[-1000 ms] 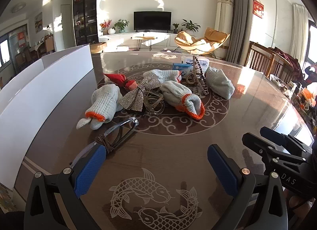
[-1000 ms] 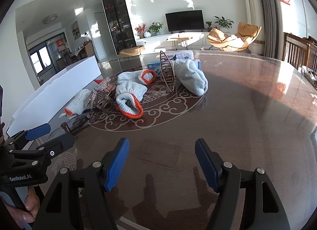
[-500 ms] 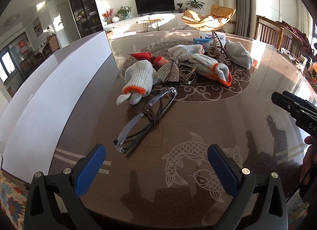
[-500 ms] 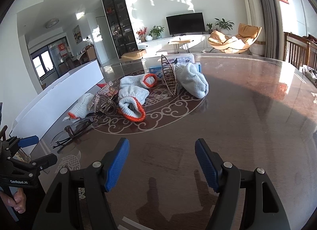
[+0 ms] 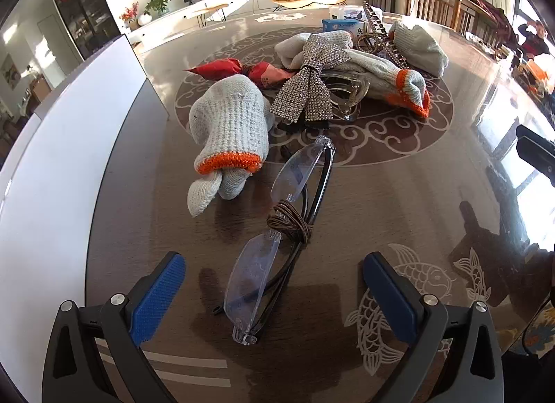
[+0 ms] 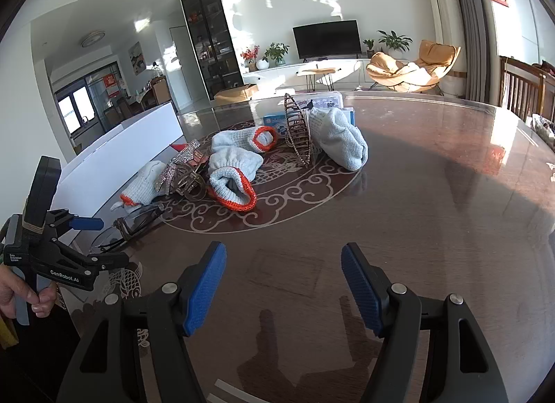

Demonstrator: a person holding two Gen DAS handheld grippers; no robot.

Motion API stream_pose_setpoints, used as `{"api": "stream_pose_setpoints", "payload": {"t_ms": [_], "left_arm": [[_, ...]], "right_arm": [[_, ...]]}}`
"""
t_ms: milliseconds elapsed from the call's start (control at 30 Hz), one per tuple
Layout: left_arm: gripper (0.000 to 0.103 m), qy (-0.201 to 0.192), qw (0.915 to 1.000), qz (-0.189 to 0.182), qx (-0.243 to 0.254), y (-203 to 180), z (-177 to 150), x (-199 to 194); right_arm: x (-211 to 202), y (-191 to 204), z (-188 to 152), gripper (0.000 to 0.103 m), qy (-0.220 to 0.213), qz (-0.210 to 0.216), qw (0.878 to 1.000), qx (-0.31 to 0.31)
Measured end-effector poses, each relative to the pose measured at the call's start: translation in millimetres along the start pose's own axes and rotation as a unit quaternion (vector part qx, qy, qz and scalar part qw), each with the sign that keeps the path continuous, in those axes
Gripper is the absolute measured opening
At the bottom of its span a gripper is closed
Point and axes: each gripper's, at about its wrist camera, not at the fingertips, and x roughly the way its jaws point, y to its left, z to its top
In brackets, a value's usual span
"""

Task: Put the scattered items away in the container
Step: 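Lower the left gripper onto the clear glasses while the right gripper approaches a white glove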

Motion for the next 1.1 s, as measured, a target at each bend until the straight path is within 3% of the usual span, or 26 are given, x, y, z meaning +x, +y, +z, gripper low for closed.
{"api": "stream_pose_setpoints", "payload": {"t_ms": [67, 467, 667, 800, 867, 933, 1000, 1100], "left_arm": [[0.103, -0.001, 0.9995, -0.019, -0.024, 10, 1, 3], [0.103, -0.020, 0.9994, -0.014, -0.024, 6, 9, 9], [0.103, -0.052, 0.9980, -0.006, -0.035, 4, 4, 9], [0.103, -0.043, 0.9987, -0.010, -0.027, 0, 7, 10], [0.085, -0.049, 0.9985, -0.013, -0.020, -3, 7, 6], [0.032, -0.058, 0.9981, -0.011, -0.018, -6, 7, 0], [0.023, -0.053, 0.9983, -0.006, -0.023, -10, 5, -4], [0.023, -0.055, 0.9973, 0.002, -0.048, -18, -6, -11]], "right_arm": [[1, 0, 0, 0.071, 0.002, 0.001, 1.000, 0.000], [2, -1, -1, 0.071, 0.006, 0.009, 1.000, 0.001], [1, -2, -1, 0.071, 0.004, 0.014, 1.000, 0.004], [1, -2, -1, 0.071, 0.004, 0.017, 1.000, 0.006], [1, -3, -1, 0.071, 0.003, 0.017, 1.000, 0.008], [1, -3, -1, 0.071, 0.000, 0.016, 1.000, 0.010], [1, -4, -1, 0.071, 0.000, 0.015, 1.000, 0.012], [2, -4, -1, 0.071, 0.001, 0.018, 1.000, 0.012]]}}
